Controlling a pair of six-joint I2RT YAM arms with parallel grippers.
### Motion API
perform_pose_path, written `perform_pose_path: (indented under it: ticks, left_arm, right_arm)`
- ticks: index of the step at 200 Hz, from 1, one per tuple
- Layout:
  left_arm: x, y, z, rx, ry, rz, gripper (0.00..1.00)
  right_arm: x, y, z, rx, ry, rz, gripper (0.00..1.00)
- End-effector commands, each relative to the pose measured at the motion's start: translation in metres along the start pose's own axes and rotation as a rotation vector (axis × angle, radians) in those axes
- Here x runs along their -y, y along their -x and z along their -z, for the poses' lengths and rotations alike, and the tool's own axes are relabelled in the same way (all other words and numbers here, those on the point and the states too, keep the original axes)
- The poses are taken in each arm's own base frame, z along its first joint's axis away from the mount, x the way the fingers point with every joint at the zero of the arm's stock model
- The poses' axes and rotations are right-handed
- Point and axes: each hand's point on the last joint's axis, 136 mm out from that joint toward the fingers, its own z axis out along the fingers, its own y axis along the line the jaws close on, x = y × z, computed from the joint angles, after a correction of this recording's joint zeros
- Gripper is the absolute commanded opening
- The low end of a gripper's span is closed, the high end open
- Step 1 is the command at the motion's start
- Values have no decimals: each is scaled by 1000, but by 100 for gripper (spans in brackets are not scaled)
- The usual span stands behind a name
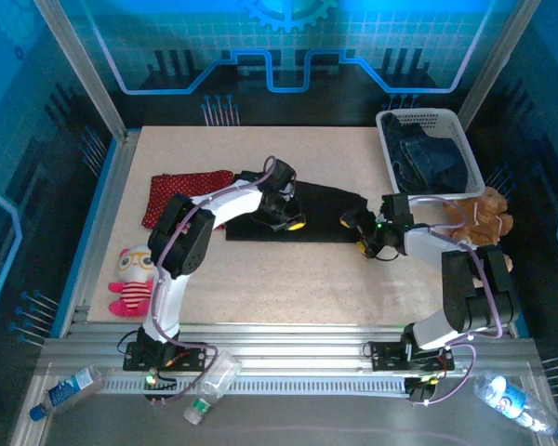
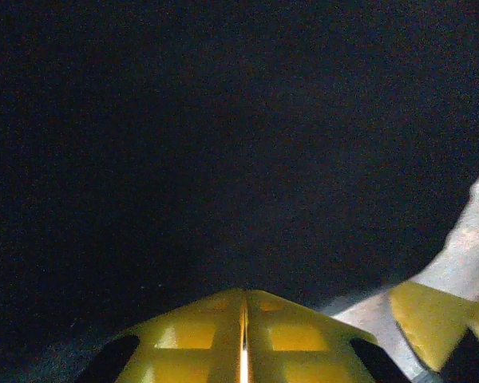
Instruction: Fold and stack the skirts
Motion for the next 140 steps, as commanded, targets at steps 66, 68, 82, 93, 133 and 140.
perform_pose_path:
  ticks: [66, 68, 82, 93, 133, 140]
  left_arm:
    - [-35, -27, -28, -115, 80, 42, 8]
    - [-35, -26, -27, -114, 79, 43, 8]
    - [-33, -25, -28, -114, 75, 44, 8]
    - [-33, -25, -29, -117, 72, 45, 8]
    - [-34, -26, -29, -118, 72, 42, 8]
    - [-35, -26, -30, -119, 74, 42, 8]
  right_arm:
    - [11, 0, -5, 61, -31, -60, 87]
    - [11, 0, -5, 62, -30, -58, 87]
    - [12, 1, -6, 67, -33, -53, 87]
    - [10, 2, -8, 67, -24, -44, 86]
    - [6, 12, -17, 111, 19, -44, 78]
    - [4, 14, -17, 122, 33, -44, 74]
